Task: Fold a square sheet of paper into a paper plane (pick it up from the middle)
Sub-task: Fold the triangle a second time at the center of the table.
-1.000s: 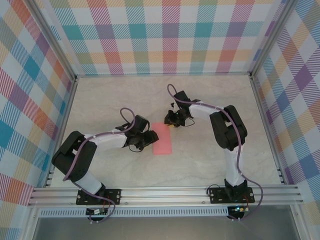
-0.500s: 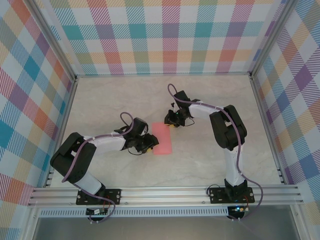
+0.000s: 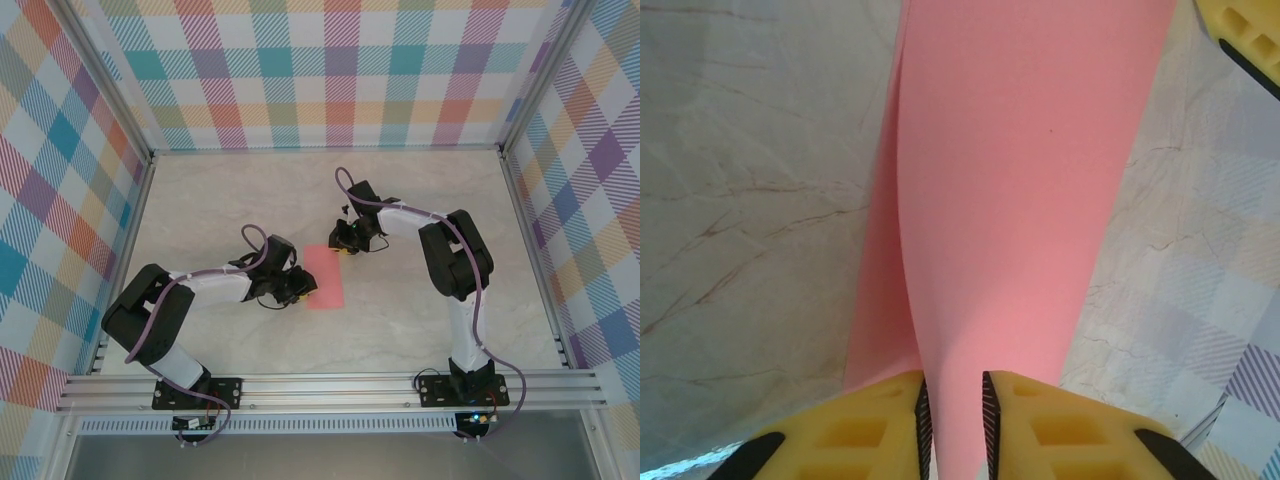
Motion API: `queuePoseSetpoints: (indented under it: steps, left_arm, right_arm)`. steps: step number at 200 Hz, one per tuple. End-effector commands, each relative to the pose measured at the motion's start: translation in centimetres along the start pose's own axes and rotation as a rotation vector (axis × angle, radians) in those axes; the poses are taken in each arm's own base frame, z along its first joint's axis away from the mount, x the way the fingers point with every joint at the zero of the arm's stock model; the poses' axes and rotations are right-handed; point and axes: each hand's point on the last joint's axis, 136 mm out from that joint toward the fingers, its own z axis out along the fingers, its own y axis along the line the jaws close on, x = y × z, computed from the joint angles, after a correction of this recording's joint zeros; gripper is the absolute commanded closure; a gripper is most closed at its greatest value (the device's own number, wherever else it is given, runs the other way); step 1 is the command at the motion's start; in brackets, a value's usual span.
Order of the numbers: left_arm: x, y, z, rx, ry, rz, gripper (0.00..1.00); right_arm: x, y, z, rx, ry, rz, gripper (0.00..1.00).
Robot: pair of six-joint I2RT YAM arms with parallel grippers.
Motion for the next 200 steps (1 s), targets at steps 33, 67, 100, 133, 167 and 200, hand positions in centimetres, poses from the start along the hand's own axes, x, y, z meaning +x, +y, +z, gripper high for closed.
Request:
queuePoseSetpoints:
  steps: [33,67,100,133,167,200]
  left_arm:
    - [0.1,2.0,0.6,-0.053,-0.014,-0.020,0.91]
    - [-0.1,2.8,0.0,-0.095,-0.044,-0.001,0.94]
    - [-0.3,3.0,-0.6,-0.093,-0.081,0.025,0.94]
    - [-0.3,2.2,-0.2,-0.044,-0.071,0.042,0.94]
    - [-0.1,0.9,0.0,0.008,-0.054,0.066,0.94]
    - [0.3,0.3,0.5,0.024,-0.032,0.074,0.94]
  right_arm:
    - [0.1,1.4,-1.7,-0.027,-0.004,-0.024,0.77]
    - [1.4,3.0,-5.6,-0.070,-0.054,-0.063,0.67]
    - [4.5,1.1,-7.0,-0.030,-0.069,-0.034,0.56]
    - [7.5,0.9,-7.4,-0.011,-0.061,-0.075,0.58]
    - [9.6,2.1,-7.2,-0.064,-0.039,-0.096,0.66]
    - [10.1,1.7,-6.2,-0.069,-0.016,-0.076,0.73]
